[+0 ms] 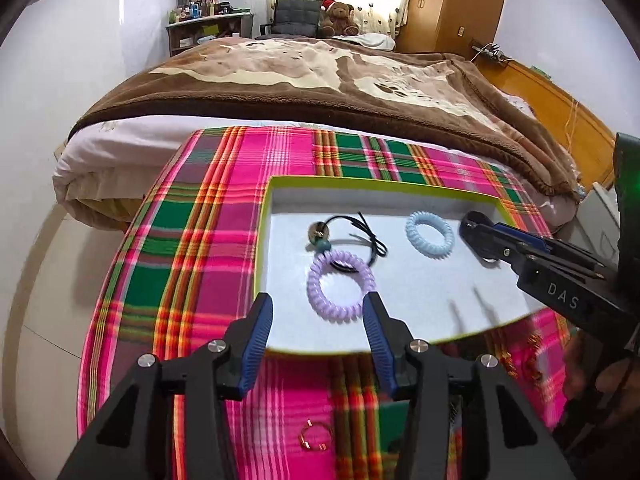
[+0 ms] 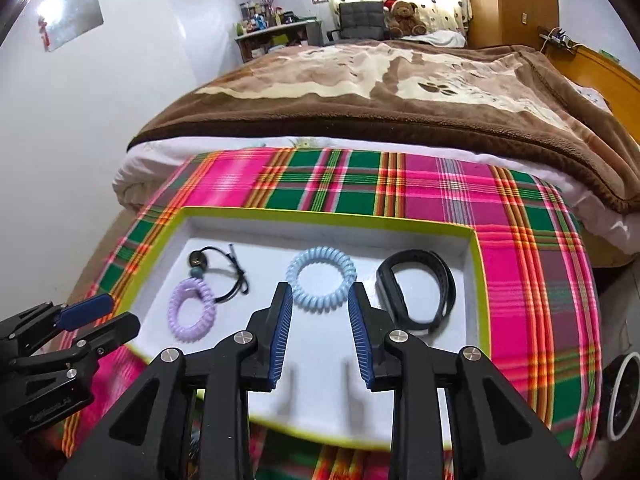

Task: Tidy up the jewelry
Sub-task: 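Open the right tool to drop the blue bracelet while the left tool releases the lavender one, then move both open tools back over the remaining jewelry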

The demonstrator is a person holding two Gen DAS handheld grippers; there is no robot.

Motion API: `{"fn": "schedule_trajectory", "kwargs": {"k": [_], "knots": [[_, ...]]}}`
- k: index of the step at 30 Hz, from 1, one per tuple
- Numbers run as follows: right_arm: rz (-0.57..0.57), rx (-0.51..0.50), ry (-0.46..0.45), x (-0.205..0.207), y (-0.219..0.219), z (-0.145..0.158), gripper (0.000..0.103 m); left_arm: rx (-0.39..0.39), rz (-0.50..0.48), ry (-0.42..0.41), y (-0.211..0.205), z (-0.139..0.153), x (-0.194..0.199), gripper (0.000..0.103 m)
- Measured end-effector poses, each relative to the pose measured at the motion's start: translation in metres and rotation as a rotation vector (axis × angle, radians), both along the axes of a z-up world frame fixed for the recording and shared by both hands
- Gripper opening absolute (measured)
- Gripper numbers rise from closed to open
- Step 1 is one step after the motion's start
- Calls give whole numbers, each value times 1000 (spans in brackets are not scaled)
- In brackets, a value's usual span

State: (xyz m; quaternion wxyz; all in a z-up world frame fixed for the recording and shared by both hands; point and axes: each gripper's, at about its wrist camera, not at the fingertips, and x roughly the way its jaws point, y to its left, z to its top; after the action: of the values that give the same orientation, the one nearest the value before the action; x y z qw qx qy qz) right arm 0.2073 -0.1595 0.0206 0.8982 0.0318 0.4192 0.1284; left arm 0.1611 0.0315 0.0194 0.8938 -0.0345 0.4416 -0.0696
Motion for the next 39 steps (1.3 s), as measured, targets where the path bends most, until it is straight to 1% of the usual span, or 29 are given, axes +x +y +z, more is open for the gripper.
{"fn": "schedule_trajectory", "kwargs": {"k": [3, 8, 12, 14, 17, 19, 20, 22, 24, 26, 27, 28, 32, 35, 39], "knots": [[-7, 21, -16, -15, -4, 6, 30, 16, 12, -11, 1, 4, -11, 49], [-16, 22, -39, -41, -10, 12, 30, 21, 18, -39, 5, 9, -33, 49], [-31, 51, -49, -64, -22, 13, 30, -15, 16, -41, 12, 7, -50, 50], [-38, 56, -46, -73, -28, 12, 30, -20, 12, -41, 13, 5, -59, 51], [-55, 14, -55, -90, -37, 9, 31, -50, -5, -32, 16, 1, -71, 52], [-72, -7, -62, -101, -45, 7, 31, -84, -12, -16, 20, -4, -78, 53], [-81, -5, -61, -105, -50, 6, 31, -93, -12, -15, 21, -5, -81, 53], [-107, 13, -51, -114, -62, 2, 31, -79, 5, -9, 25, -10, -86, 53], [-136, 17, -40, -121, -74, -4, 31, -96, 13, -2, 30, -14, -93, 53], [-157, 16, -20, -126, -83, -11, 41, -113, 23, 11, 35, -19, -97, 53], [-174, 19, -4, -127, -90, -17, 52, -113, 32, 13, 37, -20, -99, 53], [-185, 22, 4, -129, -94, -20, 54, -116, 36, 13, 39, -21, -100, 53], [-207, 47, 36, -129, -99, -30, 54, -125, 40, 13, 43, -25, -106, 53], [-182, 59, 49, -124, -94, -35, 54, -135, 43, 23, 45, -29, -108, 53], [-162, 47, 85, -112, -79, -43, 54, -136, 39, 30, 45, -33, -110, 53]]}}
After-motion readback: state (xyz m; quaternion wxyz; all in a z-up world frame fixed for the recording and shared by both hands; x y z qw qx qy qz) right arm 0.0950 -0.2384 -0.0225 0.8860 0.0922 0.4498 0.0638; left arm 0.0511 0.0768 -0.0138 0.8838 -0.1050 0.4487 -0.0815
